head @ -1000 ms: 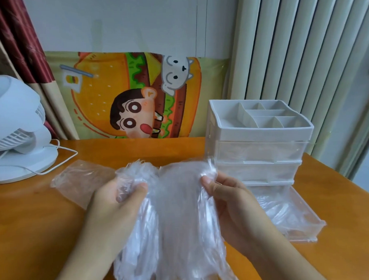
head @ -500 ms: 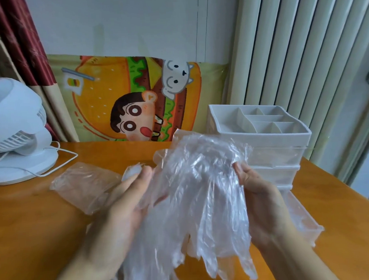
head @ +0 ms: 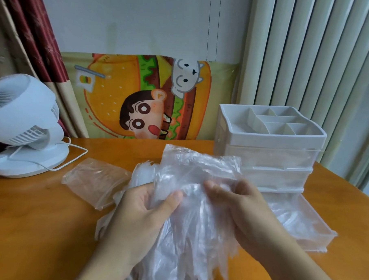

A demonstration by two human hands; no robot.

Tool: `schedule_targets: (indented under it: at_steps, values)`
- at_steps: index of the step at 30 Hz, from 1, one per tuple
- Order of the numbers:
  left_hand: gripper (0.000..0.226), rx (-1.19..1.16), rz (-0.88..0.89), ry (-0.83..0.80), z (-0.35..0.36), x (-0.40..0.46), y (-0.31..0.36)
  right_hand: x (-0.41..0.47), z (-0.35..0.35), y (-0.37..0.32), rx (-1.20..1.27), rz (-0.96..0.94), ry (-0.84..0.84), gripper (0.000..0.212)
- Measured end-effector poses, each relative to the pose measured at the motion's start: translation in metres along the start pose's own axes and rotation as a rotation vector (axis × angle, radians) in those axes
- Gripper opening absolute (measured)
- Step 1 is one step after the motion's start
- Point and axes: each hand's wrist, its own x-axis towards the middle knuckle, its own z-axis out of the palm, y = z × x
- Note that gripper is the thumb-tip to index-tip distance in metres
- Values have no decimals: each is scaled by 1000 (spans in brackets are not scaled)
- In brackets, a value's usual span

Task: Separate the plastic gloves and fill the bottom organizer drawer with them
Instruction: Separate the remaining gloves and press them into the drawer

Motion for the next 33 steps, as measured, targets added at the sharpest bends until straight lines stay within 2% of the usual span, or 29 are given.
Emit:
schedule_targets:
  at_steps: [2,3,8,10,13,15,18,20,25,28,29,33]
  values:
    - [28,7,12,37,-6,4,-2,2,-1,1,-2,-19,25,26]
    - [25,-30,6,44,-9,6,-3,3,-3,0,11,-21,48,23]
    - [21,-13,57,155,-12,8,-5,3,-8,-3,63,-17,67,23]
    - [18,82,205,233,-10,5,-4,3,-8,-3,50,-30,75,23]
    - [32,307,371,249,-8,4,-7,2,-6,-2,27,-59,69,23]
    - [32,348,364,268,-6,5,-6,1,-4,-1,10,-68,55,23]
    - [11,276,388,300,-5,5,-8,0,-2,0,9,-75,50,23]
    - [10,216,410,286,-9,6,-10,0,-3,-2,38,-69,37,23]
    - [15,163,332,252,-14,6,-7,1,-9,-6,110,-52,22,24]
    - [34,199,262,240,-8,4,-7,-1,-6,-4,57,-64,-5,25]
    - [35,237,272,255,-7,3,-7,-2,-5,-3,25,-72,-9,24]
    - [4,255,366,371,-8,3,-7,-3,0,0,-33,-81,13,21]
